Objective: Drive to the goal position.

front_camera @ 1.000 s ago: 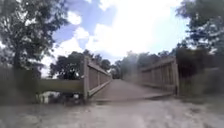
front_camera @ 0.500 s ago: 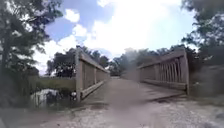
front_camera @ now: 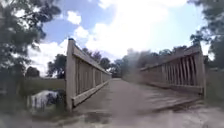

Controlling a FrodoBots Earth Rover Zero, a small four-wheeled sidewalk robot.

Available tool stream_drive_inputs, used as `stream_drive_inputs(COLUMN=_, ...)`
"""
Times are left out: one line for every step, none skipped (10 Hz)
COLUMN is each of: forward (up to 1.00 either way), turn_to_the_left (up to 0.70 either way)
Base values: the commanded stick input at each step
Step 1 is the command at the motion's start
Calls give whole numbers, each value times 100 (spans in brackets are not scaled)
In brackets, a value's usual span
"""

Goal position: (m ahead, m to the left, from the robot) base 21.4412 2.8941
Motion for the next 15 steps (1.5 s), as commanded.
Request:
stream_drive_inputs(forward=85, turn_to_the_left=0)
stream_drive_inputs(forward=85, turn_to_the_left=0)
stream_drive_inputs(forward=85, turn_to_the_left=0)
stream_drive_inputs(forward=85, turn_to_the_left=0)
stream_drive_inputs(forward=85, turn_to_the_left=0)
stream_drive_inputs(forward=85, turn_to_the_left=0)
stream_drive_inputs(forward=85, turn_to_the_left=0)
stream_drive_inputs(forward=85, turn_to_the_left=14)
stream_drive_inputs(forward=85, turn_to_the_left=32)
stream_drive_inputs(forward=85, turn_to_the_left=13)
stream_drive_inputs(forward=85, turn_to_the_left=0)
stream_drive_inputs(forward=85, turn_to_the_left=0)
stream_drive_inputs(forward=85, turn_to_the_left=0)
stream_drive_inputs(forward=85, turn_to_the_left=0)
stream_drive_inputs(forward=85, turn_to_the_left=0)
